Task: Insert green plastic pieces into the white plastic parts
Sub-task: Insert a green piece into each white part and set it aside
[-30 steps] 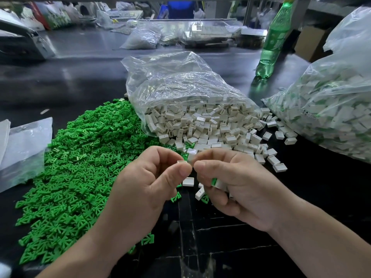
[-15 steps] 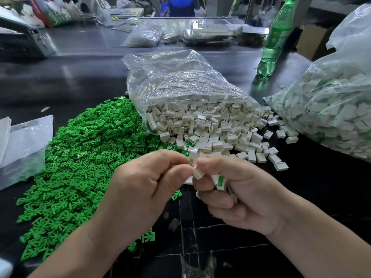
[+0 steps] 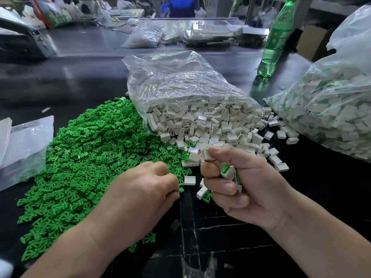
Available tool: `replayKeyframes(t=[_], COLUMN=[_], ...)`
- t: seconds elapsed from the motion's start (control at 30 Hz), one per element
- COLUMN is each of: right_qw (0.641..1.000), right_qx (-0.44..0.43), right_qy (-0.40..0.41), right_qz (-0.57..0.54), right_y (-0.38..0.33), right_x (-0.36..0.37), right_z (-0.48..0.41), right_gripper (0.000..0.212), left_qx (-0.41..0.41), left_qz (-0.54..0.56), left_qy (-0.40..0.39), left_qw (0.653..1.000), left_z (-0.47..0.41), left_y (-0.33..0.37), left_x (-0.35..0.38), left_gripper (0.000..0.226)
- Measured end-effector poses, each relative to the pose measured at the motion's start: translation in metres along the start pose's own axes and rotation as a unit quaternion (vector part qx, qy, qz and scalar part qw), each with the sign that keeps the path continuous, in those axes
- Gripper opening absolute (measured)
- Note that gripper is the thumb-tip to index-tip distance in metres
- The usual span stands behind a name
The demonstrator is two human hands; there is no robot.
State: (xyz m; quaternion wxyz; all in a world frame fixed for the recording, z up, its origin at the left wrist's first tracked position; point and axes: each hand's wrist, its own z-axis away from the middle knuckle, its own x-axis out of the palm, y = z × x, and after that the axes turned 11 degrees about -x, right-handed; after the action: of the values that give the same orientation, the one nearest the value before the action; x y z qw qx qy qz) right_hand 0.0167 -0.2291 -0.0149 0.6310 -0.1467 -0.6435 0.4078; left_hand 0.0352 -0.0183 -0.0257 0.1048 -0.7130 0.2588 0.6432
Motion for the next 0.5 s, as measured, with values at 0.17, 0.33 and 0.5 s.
replayKeyframes(t=[0.17,0.33,0.5], right_qw=[0.993,0.966,0.961], right_qx=[-0.036,-0.092,-0.108], right_qy=[0.017,0.049,0.039], right_qz=[0.107,0.238,0.253], right_y=[0.003,0.012,0.016], right_x=[0.003,0.01,0.014], right_z=[0.002,0.004,0.005], right_gripper=[0.017,0.02,0.019], left_qx=[-0.056,-0.202,-0.19], left_qz=[0.043,0.339,0.405], left_qy=[0.025,0.04,0.033], left_qw=[0.997,0.918,0.894], left_z=[-0.001,-0.001,0.003], left_y=[0.002,0.004,0.016], left_x=[0.001,-0.006,-0.006], left_gripper=[0.015,0.024,0.031])
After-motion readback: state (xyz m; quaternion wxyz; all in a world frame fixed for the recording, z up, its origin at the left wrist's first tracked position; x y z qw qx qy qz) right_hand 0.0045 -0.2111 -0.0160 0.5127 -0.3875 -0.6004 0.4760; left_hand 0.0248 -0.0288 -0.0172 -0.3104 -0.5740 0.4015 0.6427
